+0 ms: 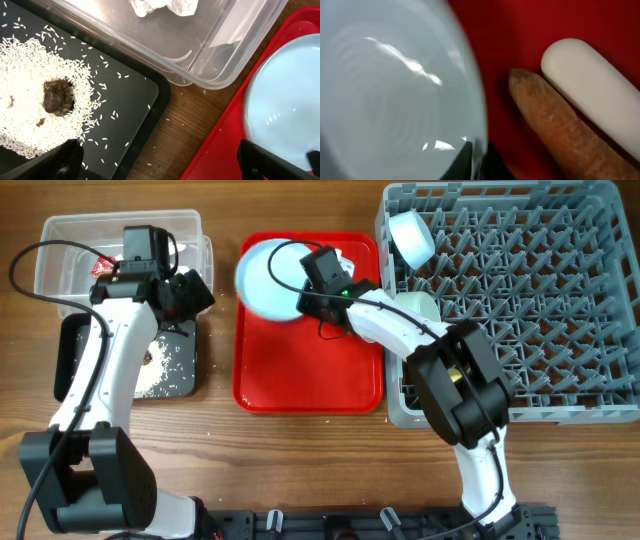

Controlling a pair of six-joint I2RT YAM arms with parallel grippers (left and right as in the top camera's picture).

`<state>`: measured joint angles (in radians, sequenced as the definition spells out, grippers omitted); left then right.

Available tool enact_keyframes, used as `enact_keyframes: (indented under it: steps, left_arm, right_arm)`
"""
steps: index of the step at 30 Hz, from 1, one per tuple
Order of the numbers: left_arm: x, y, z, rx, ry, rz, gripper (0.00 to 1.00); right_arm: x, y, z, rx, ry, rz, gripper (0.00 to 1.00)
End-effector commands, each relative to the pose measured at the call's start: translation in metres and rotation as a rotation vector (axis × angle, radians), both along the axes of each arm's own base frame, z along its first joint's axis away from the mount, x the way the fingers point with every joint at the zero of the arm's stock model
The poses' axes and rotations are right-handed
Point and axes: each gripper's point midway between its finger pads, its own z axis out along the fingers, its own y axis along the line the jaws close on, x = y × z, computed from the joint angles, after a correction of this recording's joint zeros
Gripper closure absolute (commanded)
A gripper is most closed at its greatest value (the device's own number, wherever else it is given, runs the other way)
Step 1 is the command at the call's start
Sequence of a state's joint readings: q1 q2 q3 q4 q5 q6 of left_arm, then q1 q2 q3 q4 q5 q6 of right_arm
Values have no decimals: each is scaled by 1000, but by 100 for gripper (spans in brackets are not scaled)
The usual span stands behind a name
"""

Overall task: Sort waste into correct bins and load items into the dishwasher rack
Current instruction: 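Lift the white plate and stand it upright in the rack's back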

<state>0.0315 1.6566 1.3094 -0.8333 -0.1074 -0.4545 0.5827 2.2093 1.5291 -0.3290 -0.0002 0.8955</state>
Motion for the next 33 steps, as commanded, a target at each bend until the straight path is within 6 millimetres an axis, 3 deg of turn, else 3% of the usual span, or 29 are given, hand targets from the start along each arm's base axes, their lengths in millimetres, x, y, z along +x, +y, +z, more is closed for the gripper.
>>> enact_keyframes:
  steps: [1,7,9,12,13,15,19,21,22,25,29,33]
  left_arm:
    - [3,3,12,7,-33,6,0]
    - [3,3,12,7,-33,6,0]
    - [3,3,12,7,-33,6,0]
    - [3,3,12,7,-33,6,0]
    - [3,3,12,7,-33,6,0]
    - [3,3,12,8,-34,6,0]
    - [3,3,12,7,-33,6,0]
    - [3,3,12,7,-33,6,0]
    - [3,3,12,8,-33,6,0]
    - [3,3,12,7,-33,6,0]
    - [3,3,12,7,-33,5,0]
    - [3,3,12,8,-33,6,0]
  right_arm:
    - [-2,4,-13,17,37,10,96]
    - [5,0,-2,37,18,12,96]
    - [17,-1,25,39,-68,64,96]
    - [33,-8,89,-37,-269,223,96]
    - [37,-20,123,-99,-358,255,96]
    - [40,-47,172,-212,-466,227,96]
    - [25,-129,286,-449,-665,50,96]
    - [13,-172,315,-604,-685,-64,96]
    - [2,-206,328,-739,-668,-181,96]
    - [-50,-291,358,-1283,-493,-472,96]
    - [-56,-324,360,-1437,-364,-451,96]
    - [-43,-342,333,-1479,-248,-297,96]
